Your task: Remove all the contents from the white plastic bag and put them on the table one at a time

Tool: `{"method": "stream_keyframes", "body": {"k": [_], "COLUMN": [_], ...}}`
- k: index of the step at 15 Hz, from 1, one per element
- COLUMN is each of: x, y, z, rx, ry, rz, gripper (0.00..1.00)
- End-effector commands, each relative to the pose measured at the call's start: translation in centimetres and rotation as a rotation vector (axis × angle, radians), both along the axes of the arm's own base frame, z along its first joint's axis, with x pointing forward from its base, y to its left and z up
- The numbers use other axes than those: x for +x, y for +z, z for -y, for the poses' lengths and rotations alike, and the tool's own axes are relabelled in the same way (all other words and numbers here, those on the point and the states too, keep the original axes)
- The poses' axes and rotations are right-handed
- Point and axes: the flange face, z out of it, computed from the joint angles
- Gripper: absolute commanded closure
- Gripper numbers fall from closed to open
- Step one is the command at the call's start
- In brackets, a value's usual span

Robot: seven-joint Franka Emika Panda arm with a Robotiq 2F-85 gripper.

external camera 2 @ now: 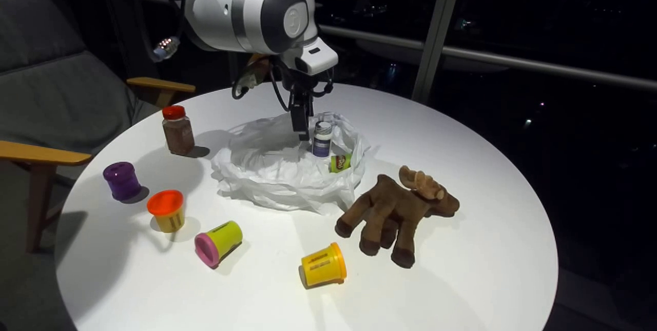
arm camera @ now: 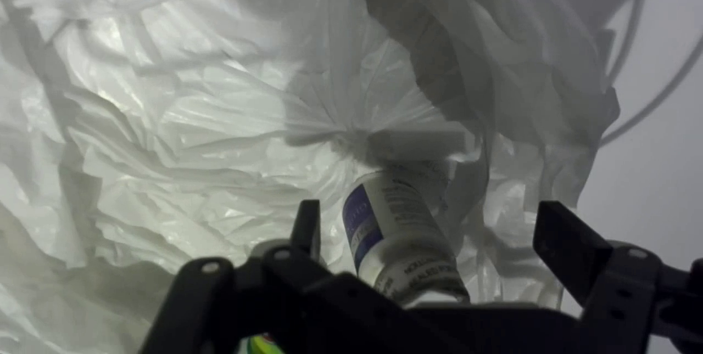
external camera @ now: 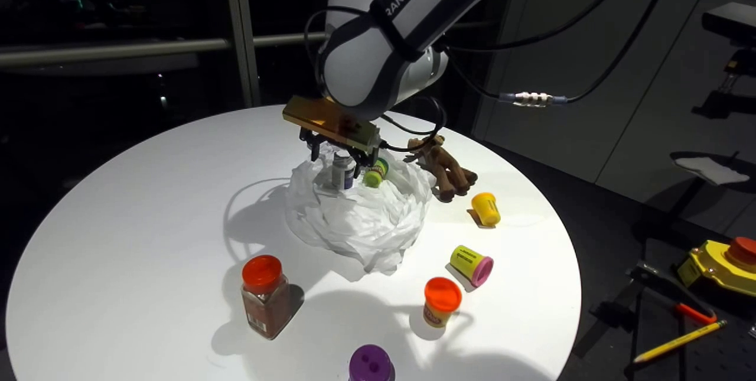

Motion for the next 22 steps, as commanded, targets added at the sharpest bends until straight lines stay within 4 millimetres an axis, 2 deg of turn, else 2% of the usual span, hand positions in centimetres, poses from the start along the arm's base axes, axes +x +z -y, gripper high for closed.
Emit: {"method": "stream_keyframes", "body": {"k": [1,8,11,13,14,16,17,18,22], "x": [0.9,0.9,0.9,0.9,0.8,0.9,2.2,2.3,3.7], "y": [1.3,1.3,1.4,1.4,1.3,1.1,0.5,0.4,0.0], "z": [-0.5,0.3,0.8,0.9,0.9,0.7,2.5,2.8,5.5], "rx": [-0.072,-0.144,-0.16,-0.163,-0.163,-0.158,-0.157,-0.155,-0.16], "ry": [-0.017,-0.034,-0.045,-0.038,-0.037,-0.031,-0.032,-0.034,-0.059], "rz": [0.027,0.003,-0.007,-0.014,-0.017,-0.015,-0.014,-0.013,-0.003], "gripper": [0.0,0.02,0.11,0.24,0.18,0.22,0.44,0.44,0.76]}}
